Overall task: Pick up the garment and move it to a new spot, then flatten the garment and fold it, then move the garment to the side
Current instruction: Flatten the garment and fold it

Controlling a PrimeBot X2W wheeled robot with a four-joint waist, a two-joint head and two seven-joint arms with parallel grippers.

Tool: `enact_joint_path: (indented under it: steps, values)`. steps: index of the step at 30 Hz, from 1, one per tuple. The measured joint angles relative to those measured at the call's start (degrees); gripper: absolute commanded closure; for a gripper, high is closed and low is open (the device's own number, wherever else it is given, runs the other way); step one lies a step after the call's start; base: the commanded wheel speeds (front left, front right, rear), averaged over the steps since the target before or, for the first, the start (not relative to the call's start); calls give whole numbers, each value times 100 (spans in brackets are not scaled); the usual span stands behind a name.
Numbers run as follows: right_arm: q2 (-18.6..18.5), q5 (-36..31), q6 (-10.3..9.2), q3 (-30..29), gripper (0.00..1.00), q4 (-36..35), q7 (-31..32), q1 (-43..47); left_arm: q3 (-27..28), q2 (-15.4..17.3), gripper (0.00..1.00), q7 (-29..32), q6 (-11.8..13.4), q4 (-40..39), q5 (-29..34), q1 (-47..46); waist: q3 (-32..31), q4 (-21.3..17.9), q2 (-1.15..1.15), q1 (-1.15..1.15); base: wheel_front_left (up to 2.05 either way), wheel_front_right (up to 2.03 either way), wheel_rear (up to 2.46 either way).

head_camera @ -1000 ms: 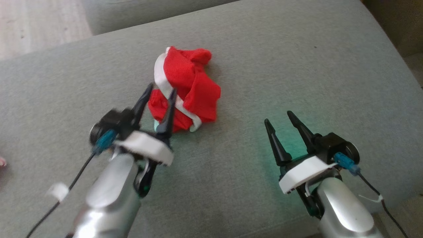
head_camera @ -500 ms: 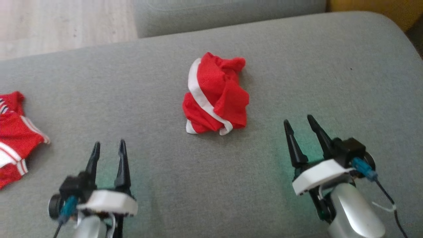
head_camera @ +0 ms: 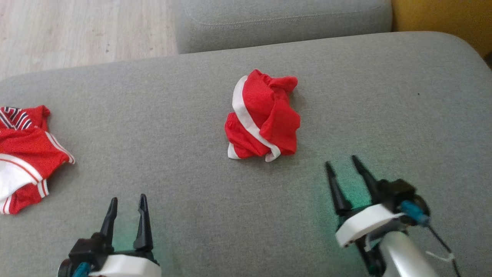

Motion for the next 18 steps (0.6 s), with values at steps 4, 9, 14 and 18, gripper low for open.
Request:
enact_joint_path:
  steps: [4, 9, 14, 18]
  values:
    - [2, 240, 0, 649, 0, 240, 0, -73, -143, -1, 0, 0, -44, 13, -15, -80, 88, 106, 0, 1, 0, 0, 0]
    - [7, 579, 0, 1076, 0, 689, 7, -419, -426, -11, 0, 0, -51, 91, -78, -273, 208, 383, 0, 1, 0, 0, 0]
    - [5, 654, 0, 1081, 0, 817, 7, -675, -521, -12, 0, 0, -51, 120, -74, -337, 319, 644, 0, 1, 0, 0, 0]
    - [5, 690, 0, 991, 0, 900, 7, -745, -517, -10, 0, 0, -51, 120, -71, -349, 462, 841, 0, 1, 0, 0, 0]
